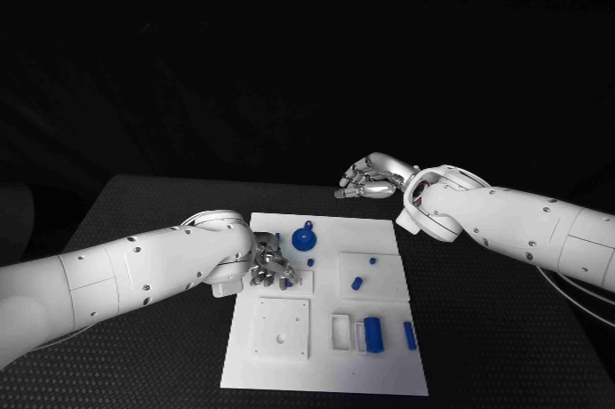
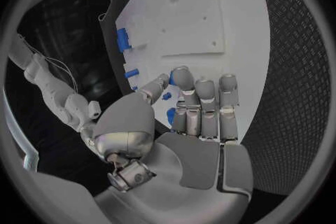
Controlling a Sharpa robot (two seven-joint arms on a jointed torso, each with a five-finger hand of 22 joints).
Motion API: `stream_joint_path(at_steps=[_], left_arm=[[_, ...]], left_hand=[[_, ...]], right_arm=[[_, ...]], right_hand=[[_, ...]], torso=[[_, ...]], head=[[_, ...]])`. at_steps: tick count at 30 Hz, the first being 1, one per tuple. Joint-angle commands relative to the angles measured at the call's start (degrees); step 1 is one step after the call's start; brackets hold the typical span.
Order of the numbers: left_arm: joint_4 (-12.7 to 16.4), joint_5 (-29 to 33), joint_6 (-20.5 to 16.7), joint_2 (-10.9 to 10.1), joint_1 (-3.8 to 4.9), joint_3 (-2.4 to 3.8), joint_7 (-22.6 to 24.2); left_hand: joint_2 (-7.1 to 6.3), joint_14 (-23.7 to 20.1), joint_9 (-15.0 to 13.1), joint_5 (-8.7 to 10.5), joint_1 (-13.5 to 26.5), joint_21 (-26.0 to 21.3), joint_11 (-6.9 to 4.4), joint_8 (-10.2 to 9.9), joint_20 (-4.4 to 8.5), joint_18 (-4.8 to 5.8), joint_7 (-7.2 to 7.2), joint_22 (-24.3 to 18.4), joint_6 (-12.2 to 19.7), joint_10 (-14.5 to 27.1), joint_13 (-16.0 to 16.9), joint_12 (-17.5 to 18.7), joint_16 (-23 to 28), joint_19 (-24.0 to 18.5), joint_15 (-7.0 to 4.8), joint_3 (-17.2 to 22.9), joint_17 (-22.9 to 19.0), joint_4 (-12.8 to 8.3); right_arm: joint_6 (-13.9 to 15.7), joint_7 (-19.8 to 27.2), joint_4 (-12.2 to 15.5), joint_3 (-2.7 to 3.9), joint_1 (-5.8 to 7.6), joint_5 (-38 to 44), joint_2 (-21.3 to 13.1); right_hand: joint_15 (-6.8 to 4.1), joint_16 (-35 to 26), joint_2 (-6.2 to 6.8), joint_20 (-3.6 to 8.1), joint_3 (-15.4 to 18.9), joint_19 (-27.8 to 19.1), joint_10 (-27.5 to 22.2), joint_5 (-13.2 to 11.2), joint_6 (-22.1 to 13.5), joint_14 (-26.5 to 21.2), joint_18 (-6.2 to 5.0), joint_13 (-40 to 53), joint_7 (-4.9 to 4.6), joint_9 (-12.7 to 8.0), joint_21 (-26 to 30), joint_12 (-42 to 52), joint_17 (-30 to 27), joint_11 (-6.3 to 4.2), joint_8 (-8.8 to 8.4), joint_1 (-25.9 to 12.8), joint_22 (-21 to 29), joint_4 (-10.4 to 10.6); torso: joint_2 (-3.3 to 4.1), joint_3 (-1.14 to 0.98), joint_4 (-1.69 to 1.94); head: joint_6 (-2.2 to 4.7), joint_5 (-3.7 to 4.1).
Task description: Assemble the parts on the task board
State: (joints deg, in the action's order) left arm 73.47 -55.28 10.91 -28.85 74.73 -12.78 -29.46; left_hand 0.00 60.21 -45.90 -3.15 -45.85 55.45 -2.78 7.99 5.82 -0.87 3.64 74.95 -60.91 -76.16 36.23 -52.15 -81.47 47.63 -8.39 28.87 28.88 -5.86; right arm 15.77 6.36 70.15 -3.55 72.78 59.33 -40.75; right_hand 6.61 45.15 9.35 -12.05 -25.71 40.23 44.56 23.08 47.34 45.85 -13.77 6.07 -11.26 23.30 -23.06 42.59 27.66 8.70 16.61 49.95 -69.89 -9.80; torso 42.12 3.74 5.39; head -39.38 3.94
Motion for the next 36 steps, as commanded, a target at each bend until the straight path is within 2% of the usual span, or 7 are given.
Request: stream_joint_path(at_steps=[1, 9, 12, 17, 22, 36], left_arm=[[-0.3, -0.7, 0.8, 0.2, -0.30, -0.17, -0.2], [-0.8, -1.0, 0.9, 0.3, -0.39, -0.20, -0.3], [-0.8, -1.0, 0.9, 0.3, -0.40, -0.21, -0.3], [-0.7, -1.2, 0.5, 0.1, -0.44, -0.21, -0.2], [-0.5, -1.2, -0.1, -0.2, -0.45, -0.19, -0.2], [-0.7, 2.3, -1.7, -0.3, -0.46, -0.12, 0.6]], left_hand=[[0.68, 0.1, 0.1, 0.27, -0.3, 0.3, -0.08, 0.3, 7.88, -0.47, -0.05, 1.0, -0.4, -0.4, 0.1, -0.3, -0.3, 0.5, -0.37, 0.0, 0.1, -0.5], [2.14, 0.3, 0.3, 0.19, -1.9, 0.5, -0.22, 0.6, 7.96, -0.49, -0.18, 1.0, -0.7, -0.5, 0.1, -0.4, -0.4, 0.7, -0.50, 0.1, 0.1, -2.4], [3.33, 0.3, 0.4, -0.20, -3.3, 0.5, -0.24, 0.7, 8.01, -0.51, -0.21, 1.0, -0.7, -0.6, 0.1, -0.5, -0.4, 0.7, -0.54, 0.8, 0.1, -3.6], [4.75, 0.4, 0.9, -3.68, -4.5, 0.6, -0.13, 0.9, 7.86, -0.21, -0.09, 0.9, -0.7, -0.6, 0.0, -0.6, -0.4, 0.8, -0.42, 1.2, 0.1, -6.0], [6.14, 0.4, 1.3, -8.59, -4.8, 0.6, -0.04, 1.1, 7.81, -0.05, 0.00, 0.9, -0.6, -0.6, -0.1, -0.6, -0.4, 1.0, -0.34, 1.6, 0.0, -7.7], [8.09, 0.6, 1.8, -12.50, -3.0, 0.6, -0.07, 1.6, 7.82, 0.11, -0.04, 0.9, -0.7, -0.7, -0.2, -0.7, -0.4, 1.1, -0.35, 1.6, -0.1, -8.8]], right_arm=[[-0.8, 0.2, 0.1, 0.01, -0.04, 0.1, 0.0], [-0.8, 0.2, 0.2, 0.01, -0.04, 0.1, 0.0], [-0.9, 0.2, 0.2, 0.01, -0.04, 0.1, 0.0], [-0.9, 0.2, 0.2, 0.01, -0.04, 0.1, 0.0], [-0.9, 0.2, 0.2, 0.01, -0.04, 0.1, 0.0], [-1.0, 0.2, 0.2, 0.01, -0.04, 0.1, 0.0]], right_hand=[[0.26, 0.3, -0.03, -0.35, 0.1, -0.1, 0.2, 0.2, -0.3, -0.3, -1.18, -0.1, -0.03, -0.1, 0.2, 0.4, -0.1, 0.19, 0.25, 0.0, -0.1, 0.3], [0.26, 0.3, -0.05, -0.36, 0.1, -0.1, 0.2, 0.2, -0.3, -0.3, -1.19, -0.1, -0.03, -0.1, 0.2, 0.4, -0.1, 0.19, 0.26, 0.0, -0.1, 0.3], [0.26, 0.3, -0.05, -0.36, 0.1, -0.1, 0.2, 0.2, -0.3, -0.3, -1.19, -0.1, -0.03, -0.1, 0.2, 0.4, -0.1, 0.19, 0.27, 0.0, -0.1, 0.3], [0.26, 0.3, -0.06, -0.37, 0.1, -0.1, 0.2, 0.2, -0.2, -0.3, -1.19, -0.1, -0.03, -0.1, 0.2, 0.4, -0.1, 0.18, 0.27, 0.0, -0.1, 0.3], [0.26, 0.3, -0.08, -0.38, 0.1, -0.1, 0.2, 0.2, -0.2, -0.3, -1.20, -0.2, -0.03, -0.1, 0.3, 0.4, -0.1, 0.18, 0.28, -0.1, -0.1, 0.3], [0.26, 0.3, -0.08, -0.39, 0.2, -0.2, 0.2, 0.3, -0.2, -0.2, -1.19, -0.2, -0.02, -0.1, 0.3, 0.5, -0.1, 0.18, 0.30, -0.1, -0.2, 0.4]], torso=[[0.01, 0.01, -0.01], [-0.01, -0.01, 0.00], [-0.02, -0.01, 0.00], [-0.01, -0.01, 0.01], [-0.01, 0.00, 0.02], [-0.03, 0.00, 0.02]], head=[[-0.02, 0.02], [0.04, 0.04], [0.02, 0.05], [0.03, 0.01], [0.06, -0.02], [0.30, -0.25]])
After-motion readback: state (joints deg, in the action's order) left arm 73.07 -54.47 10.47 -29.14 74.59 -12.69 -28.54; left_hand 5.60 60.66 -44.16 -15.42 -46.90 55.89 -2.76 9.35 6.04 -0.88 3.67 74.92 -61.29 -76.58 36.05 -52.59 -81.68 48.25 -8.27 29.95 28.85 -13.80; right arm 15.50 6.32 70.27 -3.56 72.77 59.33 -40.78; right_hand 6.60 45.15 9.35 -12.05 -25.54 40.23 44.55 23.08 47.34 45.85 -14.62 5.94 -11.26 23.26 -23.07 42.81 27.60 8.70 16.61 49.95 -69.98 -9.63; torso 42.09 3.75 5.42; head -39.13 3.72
